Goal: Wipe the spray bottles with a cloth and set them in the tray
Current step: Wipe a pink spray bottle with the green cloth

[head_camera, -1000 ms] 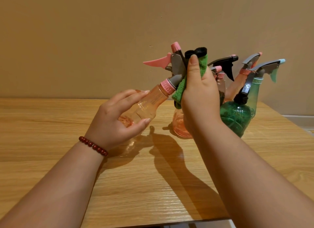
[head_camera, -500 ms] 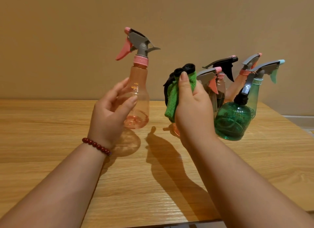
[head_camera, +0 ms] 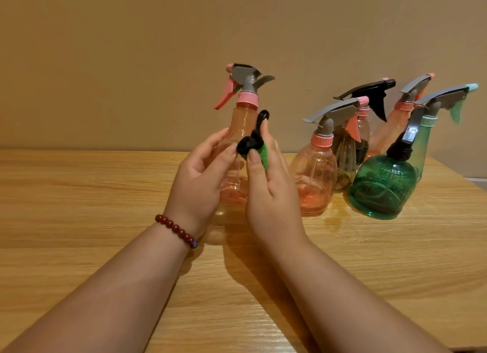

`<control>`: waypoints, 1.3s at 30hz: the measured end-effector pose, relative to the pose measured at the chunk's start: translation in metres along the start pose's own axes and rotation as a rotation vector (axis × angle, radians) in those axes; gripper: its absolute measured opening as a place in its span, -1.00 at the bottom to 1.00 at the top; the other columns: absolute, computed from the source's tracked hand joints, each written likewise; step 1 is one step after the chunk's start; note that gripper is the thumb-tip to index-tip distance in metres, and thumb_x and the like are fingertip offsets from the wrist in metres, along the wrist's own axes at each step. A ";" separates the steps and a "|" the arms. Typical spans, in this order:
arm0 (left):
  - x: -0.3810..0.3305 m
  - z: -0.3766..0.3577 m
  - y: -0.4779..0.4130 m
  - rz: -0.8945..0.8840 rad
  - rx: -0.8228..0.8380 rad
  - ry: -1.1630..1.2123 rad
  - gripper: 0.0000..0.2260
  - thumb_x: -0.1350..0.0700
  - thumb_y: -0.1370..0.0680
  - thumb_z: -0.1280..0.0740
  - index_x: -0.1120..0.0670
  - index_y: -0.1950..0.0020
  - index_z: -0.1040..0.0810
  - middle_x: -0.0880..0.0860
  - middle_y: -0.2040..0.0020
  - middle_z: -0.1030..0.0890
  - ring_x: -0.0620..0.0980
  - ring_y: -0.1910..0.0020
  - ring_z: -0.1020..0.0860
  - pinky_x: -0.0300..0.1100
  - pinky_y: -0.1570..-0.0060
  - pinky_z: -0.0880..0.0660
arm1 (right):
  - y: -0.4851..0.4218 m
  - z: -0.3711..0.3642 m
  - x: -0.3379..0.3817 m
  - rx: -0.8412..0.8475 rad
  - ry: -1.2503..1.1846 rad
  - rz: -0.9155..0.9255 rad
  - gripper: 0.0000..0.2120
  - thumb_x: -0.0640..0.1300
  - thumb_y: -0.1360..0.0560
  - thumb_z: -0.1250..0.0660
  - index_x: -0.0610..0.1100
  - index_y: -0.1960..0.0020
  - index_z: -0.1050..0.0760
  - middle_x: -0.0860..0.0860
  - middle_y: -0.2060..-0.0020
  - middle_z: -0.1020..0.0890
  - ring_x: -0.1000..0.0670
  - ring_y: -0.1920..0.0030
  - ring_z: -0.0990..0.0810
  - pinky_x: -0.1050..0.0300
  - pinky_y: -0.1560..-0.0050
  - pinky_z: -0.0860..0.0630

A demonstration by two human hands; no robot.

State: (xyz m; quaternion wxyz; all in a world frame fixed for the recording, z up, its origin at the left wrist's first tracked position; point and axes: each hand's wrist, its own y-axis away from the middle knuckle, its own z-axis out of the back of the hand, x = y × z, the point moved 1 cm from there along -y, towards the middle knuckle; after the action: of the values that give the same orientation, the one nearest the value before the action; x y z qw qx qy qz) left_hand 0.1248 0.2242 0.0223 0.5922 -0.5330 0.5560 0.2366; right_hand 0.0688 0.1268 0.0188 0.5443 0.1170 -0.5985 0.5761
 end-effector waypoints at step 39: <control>0.003 0.022 -0.007 -0.629 -0.067 -0.797 -0.53 -0.08 -0.47 -0.35 0.00 -0.36 -0.46 -0.26 -0.23 -0.42 -0.31 -0.20 -0.45 -0.34 -0.18 -0.44 | -0.060 0.078 0.036 -0.685 -0.092 -0.104 -0.58 0.09 -0.66 0.00 -0.06 0.30 -0.34 0.03 0.48 -0.45 0.05 0.44 -0.44 0.11 0.35 -0.41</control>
State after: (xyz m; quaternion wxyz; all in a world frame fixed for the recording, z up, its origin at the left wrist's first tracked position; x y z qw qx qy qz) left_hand 0.1405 0.2406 0.0185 0.7835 -0.5617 0.0916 0.2494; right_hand 0.0610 0.0619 0.1010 0.5531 -0.0162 -0.7741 0.3075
